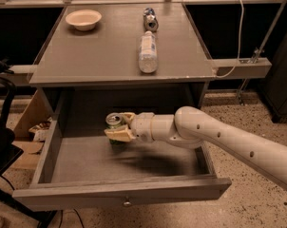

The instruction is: Place green can into top drawer

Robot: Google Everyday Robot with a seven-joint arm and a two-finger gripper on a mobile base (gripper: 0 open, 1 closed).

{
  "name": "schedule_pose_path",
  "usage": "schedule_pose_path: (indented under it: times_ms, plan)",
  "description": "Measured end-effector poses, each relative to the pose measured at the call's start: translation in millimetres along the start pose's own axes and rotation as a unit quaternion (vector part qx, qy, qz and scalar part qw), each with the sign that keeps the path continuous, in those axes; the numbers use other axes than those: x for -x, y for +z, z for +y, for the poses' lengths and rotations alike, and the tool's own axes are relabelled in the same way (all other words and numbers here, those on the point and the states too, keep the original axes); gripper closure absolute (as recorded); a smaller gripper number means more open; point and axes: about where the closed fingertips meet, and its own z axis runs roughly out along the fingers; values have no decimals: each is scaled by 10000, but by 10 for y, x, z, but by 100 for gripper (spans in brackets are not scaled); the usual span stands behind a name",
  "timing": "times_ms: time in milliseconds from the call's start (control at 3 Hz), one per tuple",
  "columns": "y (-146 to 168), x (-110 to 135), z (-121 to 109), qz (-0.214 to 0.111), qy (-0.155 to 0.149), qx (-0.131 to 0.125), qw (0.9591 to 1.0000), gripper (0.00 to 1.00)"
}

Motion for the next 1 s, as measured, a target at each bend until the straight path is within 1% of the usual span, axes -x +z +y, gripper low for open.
schedule_pose_path:
  times_ms: [333,667,1000]
  plan:
    - [24,-11,11,-24,-39,19,10000,82]
    - [25,-11,12,-24,-39,19,10000,57]
    - [25,-11,12,-24,-39,19,10000,36]
